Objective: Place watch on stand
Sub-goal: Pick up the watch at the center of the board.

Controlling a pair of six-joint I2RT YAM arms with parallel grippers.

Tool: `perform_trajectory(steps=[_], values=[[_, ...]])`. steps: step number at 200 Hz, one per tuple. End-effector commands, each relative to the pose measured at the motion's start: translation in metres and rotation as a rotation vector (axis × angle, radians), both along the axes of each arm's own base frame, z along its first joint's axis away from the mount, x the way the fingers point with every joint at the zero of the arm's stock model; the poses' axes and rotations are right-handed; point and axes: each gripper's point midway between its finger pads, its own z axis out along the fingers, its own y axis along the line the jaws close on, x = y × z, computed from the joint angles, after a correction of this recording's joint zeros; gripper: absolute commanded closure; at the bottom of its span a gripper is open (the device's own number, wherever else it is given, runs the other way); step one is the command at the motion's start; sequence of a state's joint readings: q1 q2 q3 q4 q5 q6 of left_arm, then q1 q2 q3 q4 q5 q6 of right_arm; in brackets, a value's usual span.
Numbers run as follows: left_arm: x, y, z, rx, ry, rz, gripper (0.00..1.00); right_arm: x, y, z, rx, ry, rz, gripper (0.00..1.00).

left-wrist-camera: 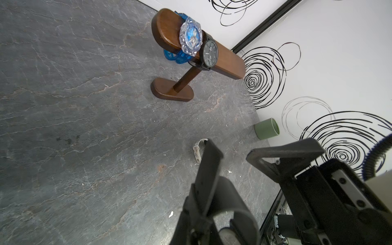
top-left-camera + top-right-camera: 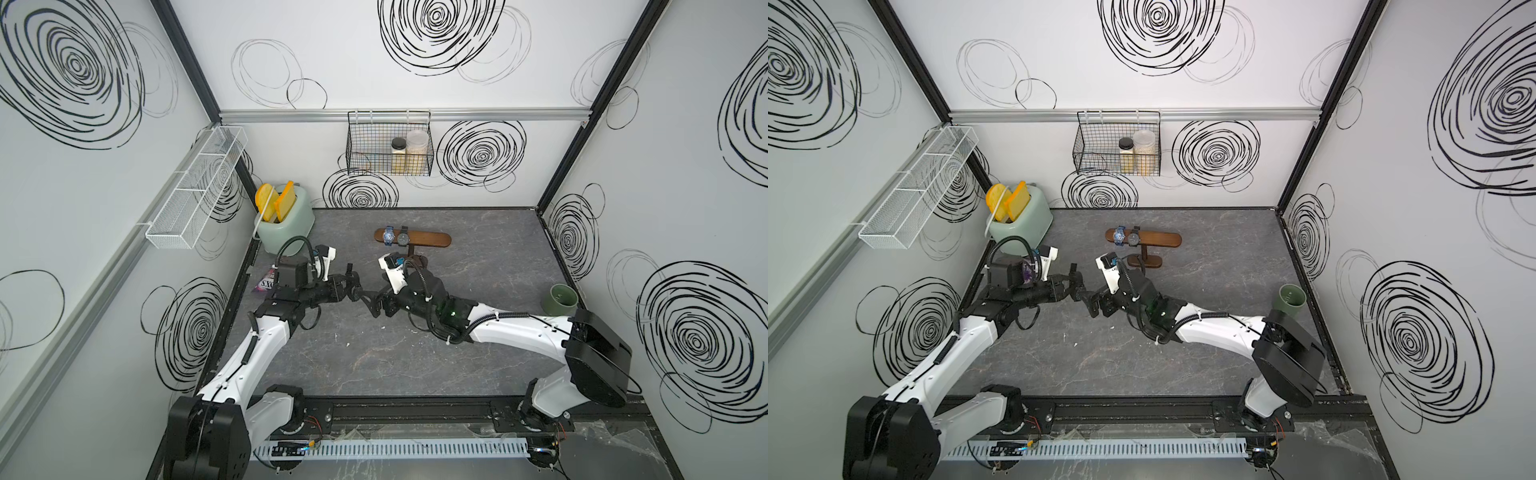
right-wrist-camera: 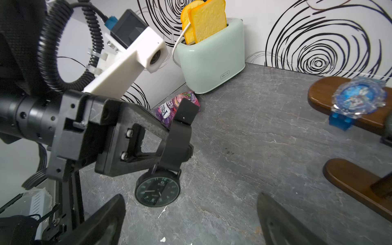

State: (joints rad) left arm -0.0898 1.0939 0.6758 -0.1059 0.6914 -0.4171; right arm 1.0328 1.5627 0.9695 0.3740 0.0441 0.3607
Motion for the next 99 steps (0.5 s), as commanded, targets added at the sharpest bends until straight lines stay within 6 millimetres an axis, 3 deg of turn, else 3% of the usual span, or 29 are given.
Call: perform_trajectory(steps=[1,99], values=[[0.003,-0.003,0.005,-0.016,-0.029,-0.015,1.00,-0.001,0.013,0.017,0.077,0.000,0.023,0.02],[0.002,-0.004,0.002,-0.013,-0.020,-0.017,1.00,-0.003,0.036,-0.001,0.131,0.084,0.070,0.02]])
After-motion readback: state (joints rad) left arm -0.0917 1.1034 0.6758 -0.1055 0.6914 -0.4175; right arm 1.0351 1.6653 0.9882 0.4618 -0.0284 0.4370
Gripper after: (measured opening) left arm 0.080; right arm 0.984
